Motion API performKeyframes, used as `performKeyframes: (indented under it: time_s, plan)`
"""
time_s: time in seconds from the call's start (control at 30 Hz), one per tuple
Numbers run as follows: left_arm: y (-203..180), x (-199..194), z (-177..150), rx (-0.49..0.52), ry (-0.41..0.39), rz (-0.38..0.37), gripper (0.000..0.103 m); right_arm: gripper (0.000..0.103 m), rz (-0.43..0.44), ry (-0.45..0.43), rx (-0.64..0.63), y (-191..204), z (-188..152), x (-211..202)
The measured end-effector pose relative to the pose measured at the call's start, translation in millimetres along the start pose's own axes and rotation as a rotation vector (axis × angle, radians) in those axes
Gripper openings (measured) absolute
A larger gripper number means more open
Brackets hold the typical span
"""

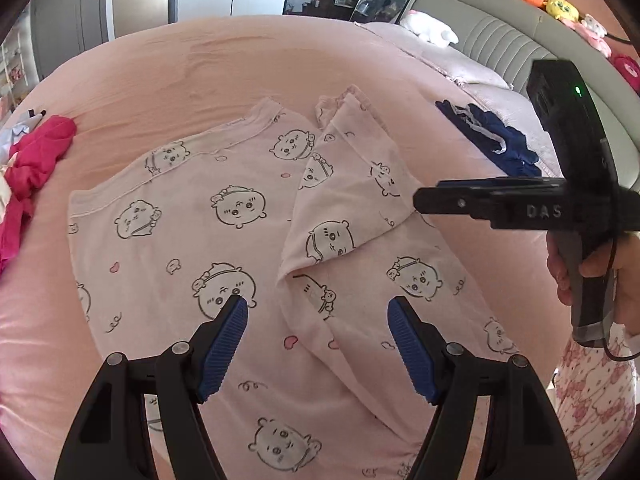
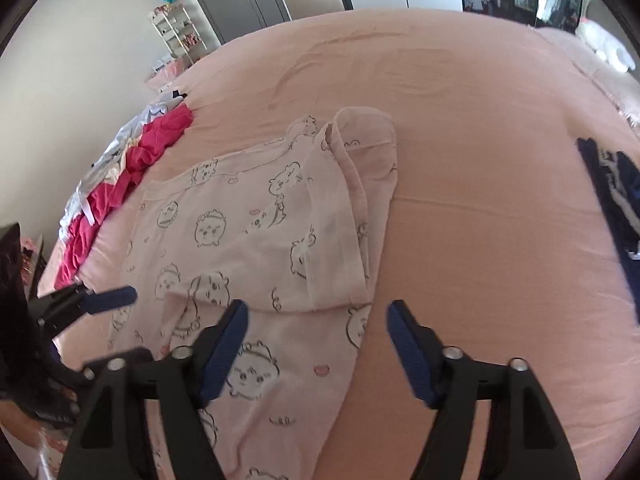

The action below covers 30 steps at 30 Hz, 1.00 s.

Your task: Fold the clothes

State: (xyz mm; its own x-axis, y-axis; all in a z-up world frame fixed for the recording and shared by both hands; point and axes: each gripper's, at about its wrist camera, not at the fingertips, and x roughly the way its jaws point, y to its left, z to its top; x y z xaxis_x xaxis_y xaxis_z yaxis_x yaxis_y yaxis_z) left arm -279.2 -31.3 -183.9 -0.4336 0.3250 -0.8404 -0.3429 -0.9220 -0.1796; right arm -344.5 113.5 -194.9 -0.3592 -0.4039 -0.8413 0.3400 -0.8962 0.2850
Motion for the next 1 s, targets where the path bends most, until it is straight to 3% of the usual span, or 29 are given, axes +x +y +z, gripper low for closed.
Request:
performKeyframes:
  time_s: [0.03, 0.07, 0.1, 0.13, 0.23, 0.37, 0.43, 0.53, 0.6, 0.67, 0.73, 0.77, 0.8, 0.87, 0.93, 1.0]
  plan:
    - [-1.3, 7.0, 0.8, 0.004, 0.012, 0.02, 0.07, 0.025, 0.007, 0.027, 0.0, -3.5, 5.2, 9.1]
    - [-0.4, 11.5, 0.4, -0.003, 0.021, 0.022, 0.063, 0.018, 0.003, 0.043, -0.014, -2.8, 7.9, 15.5]
    - [2.3, 15.1, -0.1, -0.03, 0.027, 0.007, 0.032, 0.01, -0.002, 0.058, -0.03, -1.7, 10.4, 21.8]
    - [4.9, 18.7, -0.7, -0.056, 0.033, -0.007, 0.009, 0.01, -0.007, 0.073, -0.045, -0.6, 13.0, 28.1]
    - [9.3, 3.8, 1.1, -0.045, 0.003, -0.004, 0.007, 0.008, 0.042, 0.069, -0.059, 10.1, 18.4, 31.7]
    - [15.2, -16.0, 3.5, -0.031, -0.038, 0.001, 0.006, 0.005, 0.128, 0.02, -0.071, 28.6, 40.1, 25.1]
    - [22.8, -31.2, 8.0, -0.005, -0.054, 0.062, 0.006, 0.005, 0.166, -0.02, -0.089, 44.8, 58.2, 24.7]
    - [43.0, -42.3, 8.1, 0.016, -0.041, 0.169, 0.006, 0.005, 0.215, -0.081, -0.127, 74.0, 85.0, 25.5]
    - [62.4, -37.3, 2.4, -0.021, 0.021, 0.182, 0.006, 0.006, 0.266, -0.116, -0.148, 90.5, 97.5, 25.0]
    - [73.4, -36.6, -5.6, -0.06, 0.047, 0.157, 0.007, 0.015, 0.27, -0.097, -0.114, 97.0, 102.9, 25.6]
    - [75.9, -42.1, -10.9, -0.082, 0.022, 0.108, 0.007, 0.045, 0.284, -0.117, -0.048, 86.4, 95.5, 12.9]
    - [75.1, -46.3, -12.3, -0.089, -0.006, 0.083, 0.008, 0.051, 0.288, -0.153, -0.024, 78.5, 87.2, 3.2]
    - [70.6, -44.7, -11.6, -0.088, -0.024, 0.054, 0.01, 0.061, 0.255, -0.163, -0.018, 69.7, 78.9, -1.5]
    - [59.8, -38.4, -7.3, -0.07, -0.049, 0.011, 0.017, 0.064, 0.182, -0.177, -0.006, 51.9, 62.4, -10.2]
    - [39.5, -21.5, 5.5, -0.006, -0.04, -0.011, 0.034, 0.064, 0.071, -0.088, -0.022, 37.8, 51.6, 5.0]
    - [19.8, -1.6, 19.5, 0.063, -0.023, -0.021, 0.054, 0.064, 0.034, -0.011, -0.004, 23.3, 44.4, 22.3]
